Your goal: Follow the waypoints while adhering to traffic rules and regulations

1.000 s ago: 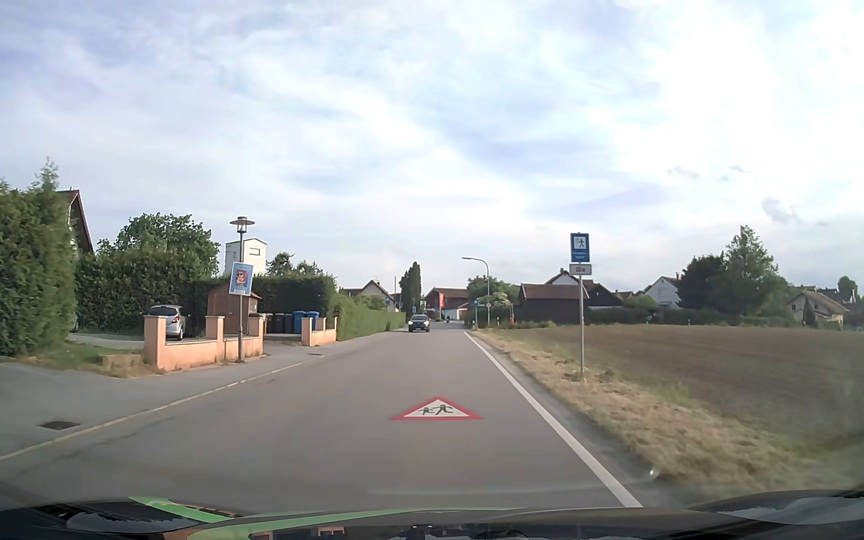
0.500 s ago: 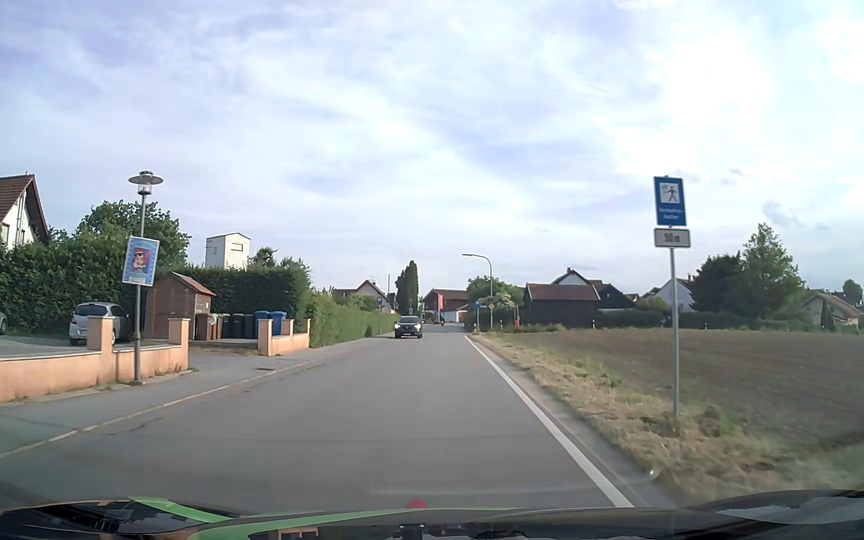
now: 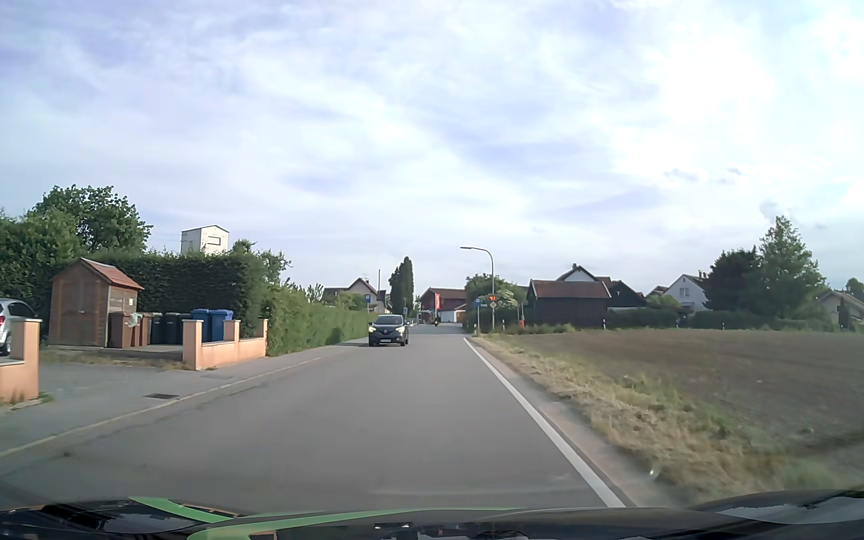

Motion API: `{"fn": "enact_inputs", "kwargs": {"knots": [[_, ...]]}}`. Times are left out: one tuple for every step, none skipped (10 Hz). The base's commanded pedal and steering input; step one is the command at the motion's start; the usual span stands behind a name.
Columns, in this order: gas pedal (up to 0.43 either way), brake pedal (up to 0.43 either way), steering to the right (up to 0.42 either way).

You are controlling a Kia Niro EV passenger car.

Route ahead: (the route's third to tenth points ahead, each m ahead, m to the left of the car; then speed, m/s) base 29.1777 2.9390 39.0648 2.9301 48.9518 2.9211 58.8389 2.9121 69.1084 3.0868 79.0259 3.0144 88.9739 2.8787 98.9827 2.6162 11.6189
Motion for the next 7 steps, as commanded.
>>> {"fn": "enact_inputs", "kwargs": {"knots": [[0.098, 0.0, 0.0], [0.098, 0.0, 0.0], [0.098, 0.0, -0.001], [0.098, 0.0, -0.003], [0.098, 0.0, -0.006], [0.098, 0.0, -0.006], [0.098, 0.0, -0.008]]}}
